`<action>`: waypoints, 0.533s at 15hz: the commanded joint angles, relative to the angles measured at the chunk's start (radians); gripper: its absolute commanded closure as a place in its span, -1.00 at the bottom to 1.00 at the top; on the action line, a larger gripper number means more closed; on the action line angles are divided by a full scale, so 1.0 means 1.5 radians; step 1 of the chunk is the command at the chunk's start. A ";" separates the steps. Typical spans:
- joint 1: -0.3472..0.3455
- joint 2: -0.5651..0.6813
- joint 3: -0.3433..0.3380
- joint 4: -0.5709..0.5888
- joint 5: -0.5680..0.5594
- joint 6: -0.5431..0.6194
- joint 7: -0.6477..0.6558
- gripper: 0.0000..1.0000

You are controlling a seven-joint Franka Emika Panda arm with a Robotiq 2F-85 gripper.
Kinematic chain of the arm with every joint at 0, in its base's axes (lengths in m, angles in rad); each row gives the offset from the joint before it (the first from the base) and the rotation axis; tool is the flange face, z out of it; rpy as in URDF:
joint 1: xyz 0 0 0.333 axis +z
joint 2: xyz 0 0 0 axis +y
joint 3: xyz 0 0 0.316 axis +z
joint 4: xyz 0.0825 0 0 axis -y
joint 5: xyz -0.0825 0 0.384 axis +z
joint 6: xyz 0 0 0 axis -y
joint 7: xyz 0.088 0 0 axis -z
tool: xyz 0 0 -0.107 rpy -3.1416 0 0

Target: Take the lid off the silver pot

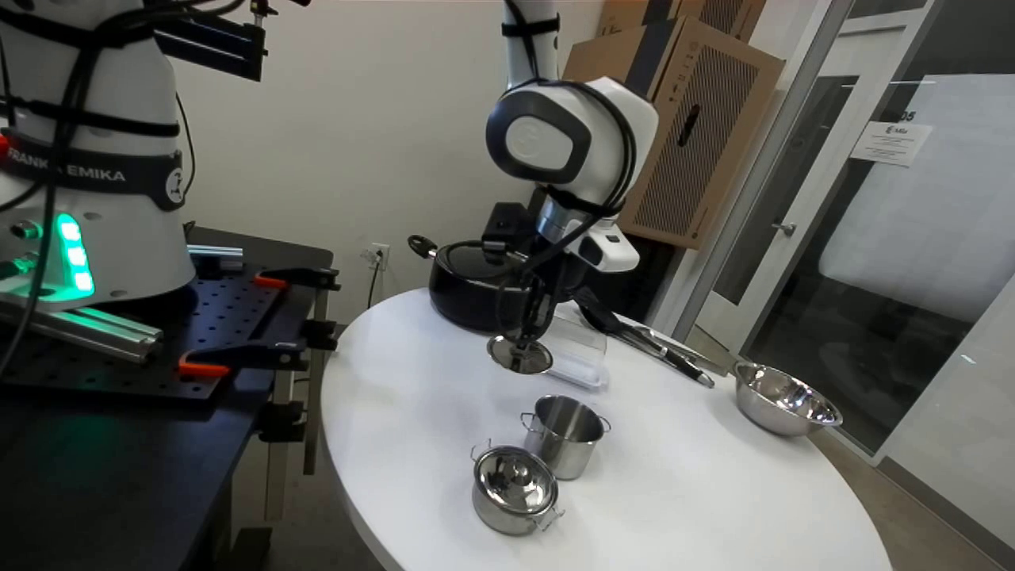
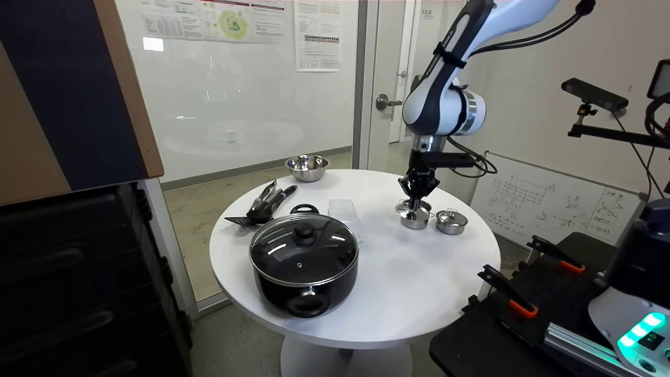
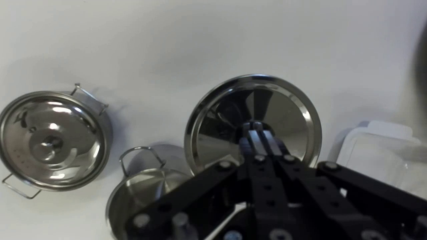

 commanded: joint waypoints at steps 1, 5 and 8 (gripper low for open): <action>0.049 0.067 -0.020 0.007 -0.054 0.080 0.028 0.99; 0.101 0.152 -0.061 0.045 -0.096 0.105 0.073 0.99; 0.110 0.188 -0.068 0.072 -0.094 0.103 0.086 0.99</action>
